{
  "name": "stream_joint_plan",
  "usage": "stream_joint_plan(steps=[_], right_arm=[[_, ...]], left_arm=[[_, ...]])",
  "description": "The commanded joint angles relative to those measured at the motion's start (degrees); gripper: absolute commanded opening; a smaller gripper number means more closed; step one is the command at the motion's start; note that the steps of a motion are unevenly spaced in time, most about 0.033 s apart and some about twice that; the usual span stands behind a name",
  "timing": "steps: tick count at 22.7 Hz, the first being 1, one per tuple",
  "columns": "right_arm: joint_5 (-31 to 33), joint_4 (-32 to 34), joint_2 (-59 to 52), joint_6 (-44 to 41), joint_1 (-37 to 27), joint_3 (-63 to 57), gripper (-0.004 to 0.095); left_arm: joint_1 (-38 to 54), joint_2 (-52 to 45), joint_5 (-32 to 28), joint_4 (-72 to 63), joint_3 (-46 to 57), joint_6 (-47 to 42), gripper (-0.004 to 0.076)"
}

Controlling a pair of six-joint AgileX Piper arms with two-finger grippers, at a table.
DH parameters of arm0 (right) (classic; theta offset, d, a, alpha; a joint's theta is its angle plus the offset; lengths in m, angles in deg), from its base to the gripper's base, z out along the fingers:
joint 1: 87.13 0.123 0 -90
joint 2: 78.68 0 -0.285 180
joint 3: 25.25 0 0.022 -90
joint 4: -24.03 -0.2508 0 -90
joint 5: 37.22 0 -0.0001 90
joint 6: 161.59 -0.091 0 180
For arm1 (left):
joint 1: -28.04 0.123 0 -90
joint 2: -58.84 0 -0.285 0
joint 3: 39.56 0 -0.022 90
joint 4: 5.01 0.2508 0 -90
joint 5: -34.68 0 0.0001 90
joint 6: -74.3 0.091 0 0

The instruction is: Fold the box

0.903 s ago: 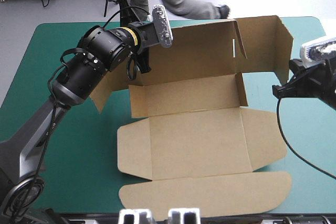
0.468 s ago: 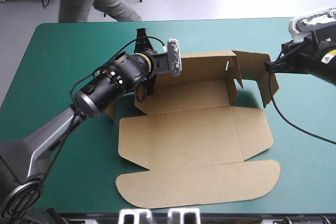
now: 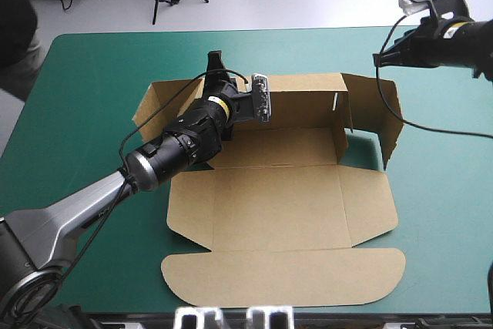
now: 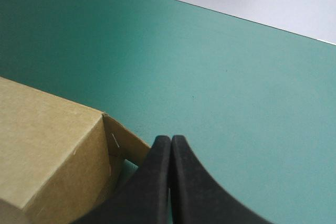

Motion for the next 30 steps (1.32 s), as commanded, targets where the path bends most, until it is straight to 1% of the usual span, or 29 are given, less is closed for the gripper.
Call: stream_joint_plan(steps=[1,4,7,10,12,13,14,15,17,20,21,23,25,26,27,28,30], right_arm=[[1.2,-0.76,5.43,0.04,0.22,7.71,-0.0019],[4.29,-0.76,12.42,-1.51,0.22,13.56,-0.0019],[7.05,-1.65,18.45,-2.75,0.22,18.51,-0.0019],[6.03,-3.84,21.55,-2.29,0.22,19.07,-0.0019],[6.03,-3.59,22.79,-2.12,0.22,18.86,-0.0019],[6.32,-4.26,23.38,-2.0,-0.4,17.35,-0.0019],[6.93,-4.92,23.53,-1.44,-0.62,16.71,-0.0019],[9.73,-7.78,23.78,0.61,-1.39,15.26,-0.0019],[9.99,-10.59,22.87,1.17,-1.78,12.77,-0.0019],[10.09,-11.03,20.75,1.15,-1.78,10.33,-0.0019],[10.09,-13.28,19.12,1.38,-1.78,8.0,-0.0019],[10.09,-16.67,16.79,3.44,-1.78,4.24,-0.0019],[9.98,-17.36,14.87,4.46,-1.78,0.69,-0.0019],[9.98,-17.62,14.21,6.67,-1.78,-1.78,-0.0019],[9.66,-18.29,13.56,8.58,-2.05,-4.14,-0.0019],[7.85,-20.16,12.67,10.34,-2.51,-7.24,-0.0019],[2.71,-26.01,10.41,16.19,-4.0,-13.95,-0.0019]], left_arm=[[-0.19,-3.04,-2.0,4.51,-1.36,-4.11,-0.0009],[-0.14,-3.04,-3.68,4.83,-1.36,-5.18,-0.0009],[-0.14,-3.04,-3.68,4.94,-1.29,-5.5,-0.0009],[-0.14,-3.04,-3.42,5.65,-1.29,-6.08,-0.0009],[-0.14,-3.04,-3.06,9.16,-1.29,-9.55,-0.0009],[-0.14,-3.04,-2.83,12.15,-1.21,-13.74,-0.0009],[-0.14,-3.04,-2.83,12.79,-1.1,-14.61,-0.0009],[-0.14,-3.04,-2.83,12.94,-1.06,-14.77,-0.0009],[-0.14,-2.79,-2.8,12.94,-0.69,-14.77,-0.0009],[-0.05,-2.38,-1.06,13.03,-0.6,-14.77,-0.0009],[0.36,-2.29,-0.98,12.92,-0.6,-14.99,-0.0009],[0.47,-2.29,-0.87,12.74,-0.6,-15.39,-0.0009],[0.47,-2.25,-0.87,12.45,-0.6,-15.39,-0.0009],[0.47,-2.16,-0.87,12.34,-0.6,-15.39,-0.0009],[0.47,-2.01,-0.87,12.31,-0.6,-15.39,-0.0009],[0.47,-1.88,-0.87,12.31,-0.43,-15.01,-0.0009],[0.47,-1.37,-0.62,12.17,-0.4,-13.81,-0.0009]])
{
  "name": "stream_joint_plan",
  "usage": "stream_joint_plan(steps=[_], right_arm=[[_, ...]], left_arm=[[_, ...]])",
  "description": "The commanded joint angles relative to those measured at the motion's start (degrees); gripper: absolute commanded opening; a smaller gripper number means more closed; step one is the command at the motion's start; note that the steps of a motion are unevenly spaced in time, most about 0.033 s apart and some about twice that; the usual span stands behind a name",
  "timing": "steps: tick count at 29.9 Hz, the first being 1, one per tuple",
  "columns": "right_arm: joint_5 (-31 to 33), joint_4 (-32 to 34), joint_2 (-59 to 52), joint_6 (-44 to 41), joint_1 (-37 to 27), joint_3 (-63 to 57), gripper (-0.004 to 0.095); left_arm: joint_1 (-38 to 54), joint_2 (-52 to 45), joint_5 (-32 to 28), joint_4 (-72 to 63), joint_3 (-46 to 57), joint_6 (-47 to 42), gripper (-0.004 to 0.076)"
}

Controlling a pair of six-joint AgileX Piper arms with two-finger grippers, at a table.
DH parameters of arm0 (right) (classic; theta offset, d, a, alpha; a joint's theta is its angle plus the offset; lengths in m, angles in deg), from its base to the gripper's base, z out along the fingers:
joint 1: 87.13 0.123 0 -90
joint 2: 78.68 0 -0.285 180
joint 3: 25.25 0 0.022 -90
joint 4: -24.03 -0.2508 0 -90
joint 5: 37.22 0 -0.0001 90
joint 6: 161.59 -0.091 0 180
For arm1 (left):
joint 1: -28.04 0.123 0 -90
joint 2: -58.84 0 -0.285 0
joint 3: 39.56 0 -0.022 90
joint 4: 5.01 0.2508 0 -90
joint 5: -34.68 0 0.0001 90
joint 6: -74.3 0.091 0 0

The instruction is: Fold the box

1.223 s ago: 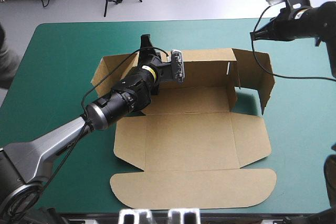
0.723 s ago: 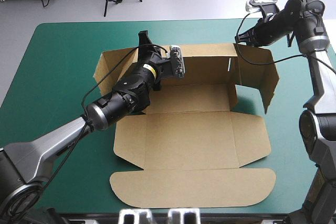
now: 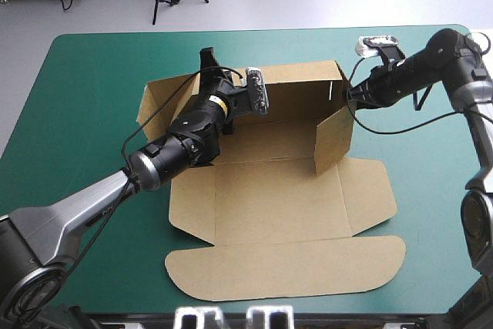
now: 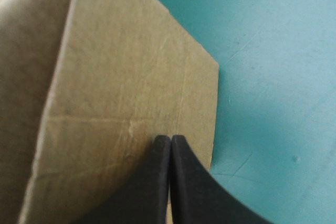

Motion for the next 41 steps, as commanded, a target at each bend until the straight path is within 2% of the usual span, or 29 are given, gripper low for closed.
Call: stream_joint_plan(steps=[1,7,13,16,19,26,29,34,35,37,41], right_arm=[[-6.31,-8.6,-5.64,7.76,-1.87,-5.98,-0.0018],[-20.02,-15.9,-12.75,22.93,-2.34,-22.12,-0.0018],[-26.29,-25.57,-17.24,34.69,-2.34,-31.62,-0.0018],[-27.14,-29.71,-18.71,40.59,-2.39,-34.58,-0.0018],[-27.47,-31.01,-19.52,43.68,-2.39,-36.49,-0.0019],[-26.27,-27.08,-19.78,44.31,-2.39,-36.77,0.0015],[-23.8,-26.47,-19.72,46.47,-2.39,-36.77,0.016],[-21.34,-25.86,-20.07,46.66,-2.39,-36.77,0.0591],[-20.84,-26.31,-20.07,46.9,-2.39,-36.77,0.0645],[-19.87,-27.72,-20.07,48.06,-2.15,-36.77,0.0705],[-20.13,-29.04,-20.07,48.15,-0.31,-36.77,0.0698]], left_arm=[[-0.08,-1.94,-0.08,1.72,-1.61,0.44,-0.0009],[-0.18,-1.84,-0.39,2.42,0.05,1.58,-0.0009],[-1.97,-1.84,-0.08,9.0,4.1,0.59,-0.0009],[-2.98,-1.84,0.53,12.11,5.85,-3.51,-0.0009],[-3.11,-1.84,1.57,11.48,6.53,-6.63,-0.0009],[-4.52,-1.84,1.91,12.43,7.97,-8.19,-0.0009],[-5.73,-1.8,2.2,14.21,10.25,-8.21,-0.0009],[-6.37,-1.4,2.54,14.44,11.34,-10.98,-0.0009],[-6.37,-1.4,2.09,14.58,11.34,-11.65,-0.0009],[-6.37,-1.4,1.43,14.58,11.34,-12.3,-0.0009],[-6.37,-0.77,2.22,14.58,11.34,-12.3,-0.0009]])
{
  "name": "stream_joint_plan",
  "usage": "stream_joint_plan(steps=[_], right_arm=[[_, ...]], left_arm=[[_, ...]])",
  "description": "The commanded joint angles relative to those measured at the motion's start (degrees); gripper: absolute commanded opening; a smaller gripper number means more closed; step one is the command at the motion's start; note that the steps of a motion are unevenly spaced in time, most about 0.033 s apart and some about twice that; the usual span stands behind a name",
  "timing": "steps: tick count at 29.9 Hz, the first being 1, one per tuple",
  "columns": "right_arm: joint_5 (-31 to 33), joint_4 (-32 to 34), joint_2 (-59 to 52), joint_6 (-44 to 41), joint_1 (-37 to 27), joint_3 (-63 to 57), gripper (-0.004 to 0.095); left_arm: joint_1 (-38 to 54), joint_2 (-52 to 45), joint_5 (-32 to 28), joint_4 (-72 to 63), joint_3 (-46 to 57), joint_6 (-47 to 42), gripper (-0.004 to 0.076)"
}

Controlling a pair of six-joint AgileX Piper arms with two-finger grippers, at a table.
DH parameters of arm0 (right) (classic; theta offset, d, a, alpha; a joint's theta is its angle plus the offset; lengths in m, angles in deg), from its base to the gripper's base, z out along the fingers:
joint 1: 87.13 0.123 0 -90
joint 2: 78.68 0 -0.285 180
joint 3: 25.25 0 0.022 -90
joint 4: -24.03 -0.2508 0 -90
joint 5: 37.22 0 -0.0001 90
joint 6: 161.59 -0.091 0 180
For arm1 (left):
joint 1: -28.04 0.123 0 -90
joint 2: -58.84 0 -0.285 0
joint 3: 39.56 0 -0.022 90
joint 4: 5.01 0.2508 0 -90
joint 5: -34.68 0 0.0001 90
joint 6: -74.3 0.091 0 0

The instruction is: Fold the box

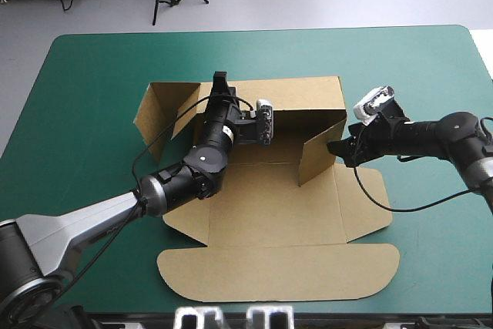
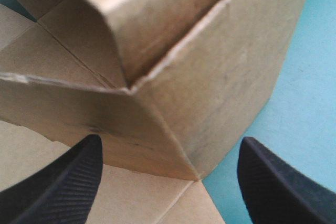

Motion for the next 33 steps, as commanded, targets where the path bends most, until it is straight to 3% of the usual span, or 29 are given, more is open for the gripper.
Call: stream_joint_plan(steps=[1,5,9,12,18,24,27,29,33], right_arm=[[0.2,-4.0,-2.13,0.51,1.74,1.26,0.0698],[-4.16,-4.84,-2.13,-1.37,5.82,1.26,0.0697],[-17.37,-4.72,-2.13,-6.41,10.24,1.26,0.0666],[-23.91,-4.83,-2.13,-9.9,11.85,1.26,0.0621],[-27.47,0.99,-2.13,-15.4,12.12,1.26,0.0501],[-23.39,4.63,-2.13,-17.28,12.12,1.26,0.0196],[-21.74,4.63,-2.02,-17.25,12.12,1.26,0.0057],[-21.86,4.63,-2.02,-17.25,12.12,1.26,-0.0019],[-24.41,4.49,-2.02,-18.54,12.12,1.26,-0.0018]], left_arm=[[-0.7,-0.01,-1.75,-3.96,0.08,-0.47,-0.0009],[-0.7,0.37,-1.47,-4.24,0.08,-0.88,-0.0009],[-0.7,0.37,-0.65,-4.33,0.08,-3.45,-0.0009],[-0.7,0.37,0.23,-4.63,0.08,-3.45,-0.0009],[-0.7,0.25,0.09,-4.85,0.08,-5.34,-0.0009],[-0.7,0.02,-5.19,-4.85,0.08,-7.83,-0.0006],[-0.79,0.02,-7.0,-4.85,0.08,-7.92,0.004],[-1.19,-0.36,-7.72,-4.85,0.08,-7.92,0.0114],[-2.15,-1.98,-9.97,-5.37,0.08,-7.95,0.0288]])
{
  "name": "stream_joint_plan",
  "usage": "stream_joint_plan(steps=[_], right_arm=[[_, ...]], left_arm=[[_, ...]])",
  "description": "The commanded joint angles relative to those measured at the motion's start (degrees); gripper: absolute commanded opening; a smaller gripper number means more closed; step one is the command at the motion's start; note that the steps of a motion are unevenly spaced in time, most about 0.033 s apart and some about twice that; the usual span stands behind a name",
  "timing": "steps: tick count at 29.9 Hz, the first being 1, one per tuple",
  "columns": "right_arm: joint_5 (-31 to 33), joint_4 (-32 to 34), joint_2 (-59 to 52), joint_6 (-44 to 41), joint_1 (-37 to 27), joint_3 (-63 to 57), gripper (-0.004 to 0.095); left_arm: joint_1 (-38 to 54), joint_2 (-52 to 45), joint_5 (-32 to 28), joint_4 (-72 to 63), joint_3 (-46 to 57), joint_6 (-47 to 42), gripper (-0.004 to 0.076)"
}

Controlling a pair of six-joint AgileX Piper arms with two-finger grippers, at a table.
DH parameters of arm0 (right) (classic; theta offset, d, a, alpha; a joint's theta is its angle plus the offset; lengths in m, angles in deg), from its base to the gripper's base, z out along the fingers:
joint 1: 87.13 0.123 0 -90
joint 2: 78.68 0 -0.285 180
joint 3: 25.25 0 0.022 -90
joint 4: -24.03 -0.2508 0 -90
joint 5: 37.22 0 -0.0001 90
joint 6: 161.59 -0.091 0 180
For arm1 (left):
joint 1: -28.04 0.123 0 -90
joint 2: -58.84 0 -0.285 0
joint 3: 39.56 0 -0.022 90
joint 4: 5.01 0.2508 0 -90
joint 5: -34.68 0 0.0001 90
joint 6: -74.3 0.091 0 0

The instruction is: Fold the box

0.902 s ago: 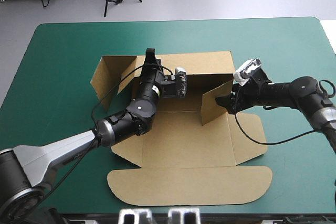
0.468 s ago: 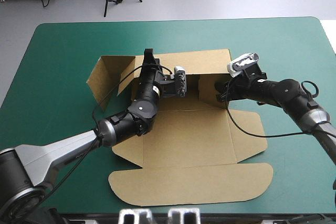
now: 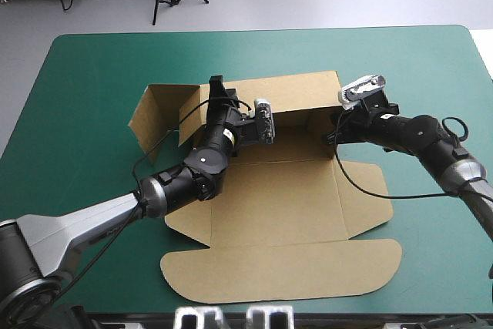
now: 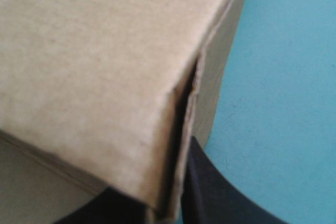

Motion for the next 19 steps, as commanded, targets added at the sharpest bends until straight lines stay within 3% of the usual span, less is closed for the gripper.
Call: stream_joint_plan(steps=[1,4,8,16,19], right_arm=[[0.11,-1.61,-1.96,-1.18,0.0,1.41,-0.0018],[-1.9,-1.61,-1.96,-1.86,0.0,1.41,-0.0018],[-4.39,-0.9,-1.96,-4.11,0.0,1.41,-0.0018],[-6.64,1.82,-1.96,-6.94,0.0,1.41,-0.0017],[-7.06,1.82,-1.96,-6.94,0.0,1.65,-0.0017]], left_arm=[[-1.73,-2.49,-9.52,-4.29,-0.35,-1.03,0.0337],[-2.59,-4.47,-9.95,-8.0,-0.35,-1.12,0.0415],[-4.86,-7.01,-9.41,-11.87,-0.35,-0.89,0.0449],[-15.63,-12.81,-1.57,-12.04,-0.35,-0.31,0.0443],[-18.06,-14.35,1.48,-11.78,-0.35,-0.43,0.0362]])
